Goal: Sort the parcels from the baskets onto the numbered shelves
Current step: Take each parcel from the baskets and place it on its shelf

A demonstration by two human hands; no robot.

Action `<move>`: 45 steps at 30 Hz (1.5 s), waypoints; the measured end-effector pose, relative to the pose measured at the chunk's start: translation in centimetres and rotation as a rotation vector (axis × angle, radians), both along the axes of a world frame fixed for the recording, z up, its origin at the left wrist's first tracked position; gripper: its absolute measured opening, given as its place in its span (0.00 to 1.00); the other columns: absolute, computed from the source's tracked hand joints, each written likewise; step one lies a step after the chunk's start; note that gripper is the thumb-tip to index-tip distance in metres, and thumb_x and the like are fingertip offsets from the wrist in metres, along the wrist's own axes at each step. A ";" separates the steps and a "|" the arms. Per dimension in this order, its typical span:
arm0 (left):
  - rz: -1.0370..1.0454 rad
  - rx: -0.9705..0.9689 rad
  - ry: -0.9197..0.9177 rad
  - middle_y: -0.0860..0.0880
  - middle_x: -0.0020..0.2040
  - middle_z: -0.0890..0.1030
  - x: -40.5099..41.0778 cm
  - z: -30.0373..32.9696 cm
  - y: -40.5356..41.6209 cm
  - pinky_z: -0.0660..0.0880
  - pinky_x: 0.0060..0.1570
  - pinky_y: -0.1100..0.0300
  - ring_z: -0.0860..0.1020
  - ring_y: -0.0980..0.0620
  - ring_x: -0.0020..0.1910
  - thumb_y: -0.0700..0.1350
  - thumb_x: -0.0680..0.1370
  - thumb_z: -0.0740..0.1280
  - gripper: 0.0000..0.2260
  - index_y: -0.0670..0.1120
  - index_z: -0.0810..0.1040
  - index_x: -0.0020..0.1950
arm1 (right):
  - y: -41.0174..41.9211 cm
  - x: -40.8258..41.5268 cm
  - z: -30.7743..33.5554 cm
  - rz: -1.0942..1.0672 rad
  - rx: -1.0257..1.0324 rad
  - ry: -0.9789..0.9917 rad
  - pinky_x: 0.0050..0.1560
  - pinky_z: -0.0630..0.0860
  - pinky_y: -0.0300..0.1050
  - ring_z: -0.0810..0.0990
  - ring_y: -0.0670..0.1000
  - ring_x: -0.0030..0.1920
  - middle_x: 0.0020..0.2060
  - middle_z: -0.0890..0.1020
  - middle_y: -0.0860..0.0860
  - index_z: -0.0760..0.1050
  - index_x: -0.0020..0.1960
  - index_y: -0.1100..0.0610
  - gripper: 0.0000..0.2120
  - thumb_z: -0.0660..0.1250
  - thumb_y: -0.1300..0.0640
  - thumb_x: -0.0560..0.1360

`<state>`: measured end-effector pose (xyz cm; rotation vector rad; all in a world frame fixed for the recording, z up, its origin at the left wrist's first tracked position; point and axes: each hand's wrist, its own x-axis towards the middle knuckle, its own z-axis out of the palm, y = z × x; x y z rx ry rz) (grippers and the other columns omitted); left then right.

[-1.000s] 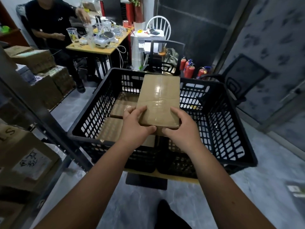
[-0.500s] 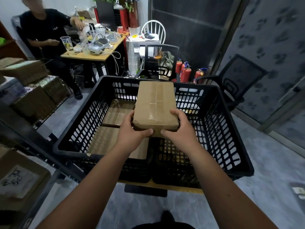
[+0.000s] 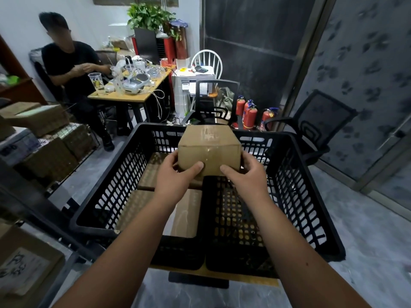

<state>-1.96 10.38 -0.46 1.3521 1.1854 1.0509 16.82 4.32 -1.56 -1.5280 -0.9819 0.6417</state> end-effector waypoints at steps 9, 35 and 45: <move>-0.022 0.137 -0.197 0.52 0.65 0.82 1.2 5.0 -0.5 0.80 0.48 0.67 0.82 0.57 0.59 0.63 0.78 0.67 0.16 0.59 0.80 0.63 | 0.1 -0.2 5.6 -0.037 0.310 -0.028 0.60 0.81 0.41 0.79 0.43 0.64 0.67 0.78 0.47 0.75 0.70 0.40 0.28 0.76 0.40 0.72; -0.145 -0.258 -0.137 0.57 0.61 0.84 2.0 -3.9 1.0 0.77 0.54 0.57 0.83 0.57 0.57 0.59 0.80 0.72 0.23 0.56 0.73 0.73 | 1.8 2.1 -3.1 0.103 -0.047 0.524 0.57 0.84 0.57 0.87 0.52 0.58 0.63 0.85 0.47 0.65 0.79 0.37 0.38 0.77 0.59 0.77; -0.140 -0.337 -0.195 0.50 0.65 0.83 0.2 -1.5 3.0 0.84 0.52 0.51 0.86 0.50 0.56 0.54 0.76 0.77 0.31 0.52 0.69 0.76 | 3.2 2.4 -2.0 0.249 -0.173 0.645 0.58 0.83 0.60 0.87 0.57 0.56 0.59 0.87 0.52 0.74 0.73 0.48 0.26 0.73 0.58 0.77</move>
